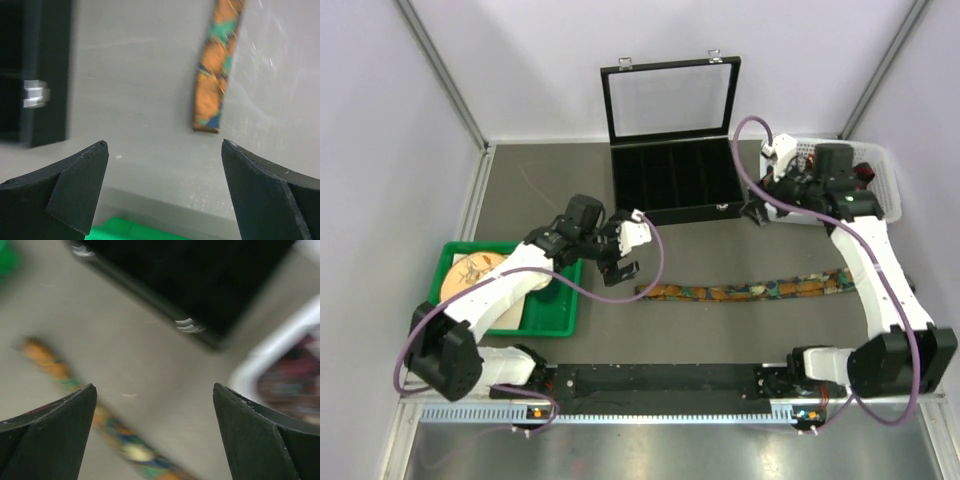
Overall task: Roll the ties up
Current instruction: Roll the tie at the center of the board.
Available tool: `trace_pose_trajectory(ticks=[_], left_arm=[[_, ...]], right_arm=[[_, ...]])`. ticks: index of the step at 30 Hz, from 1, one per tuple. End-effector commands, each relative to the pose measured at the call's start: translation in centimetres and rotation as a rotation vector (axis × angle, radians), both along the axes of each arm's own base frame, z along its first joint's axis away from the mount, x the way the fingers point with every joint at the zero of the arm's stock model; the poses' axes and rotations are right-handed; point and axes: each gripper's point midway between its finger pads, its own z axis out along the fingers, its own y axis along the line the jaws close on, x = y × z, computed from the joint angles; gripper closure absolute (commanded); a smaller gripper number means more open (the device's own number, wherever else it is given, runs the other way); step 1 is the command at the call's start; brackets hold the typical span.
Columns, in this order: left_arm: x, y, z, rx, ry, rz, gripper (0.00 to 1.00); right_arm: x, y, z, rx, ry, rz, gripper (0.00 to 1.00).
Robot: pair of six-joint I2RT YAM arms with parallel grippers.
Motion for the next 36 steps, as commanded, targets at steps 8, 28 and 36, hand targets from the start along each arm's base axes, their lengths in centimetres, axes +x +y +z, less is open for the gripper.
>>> trace_pose_trajectory(ticks=[8, 28, 36], left_arm=[[-1.8, -2.1, -9.1, 0.100, 0.130, -0.279, 0.09], [-3.4, -1.9, -13.6, 0.226, 0.253, -0.242, 0.44], [-4.6, -0.1, -12.6, 0.242, 0.220, -0.211, 0.55]], right_arm=[[-7.6, 9.9, -10.1, 0.642, 0.775, -0.017, 0.28], [-11.7, 14.5, -19.4, 0.484, 1.047, -0.039, 1.00], [-11.2, 15.9, -22.9, 0.387, 1.069, -0.066, 1.00]])
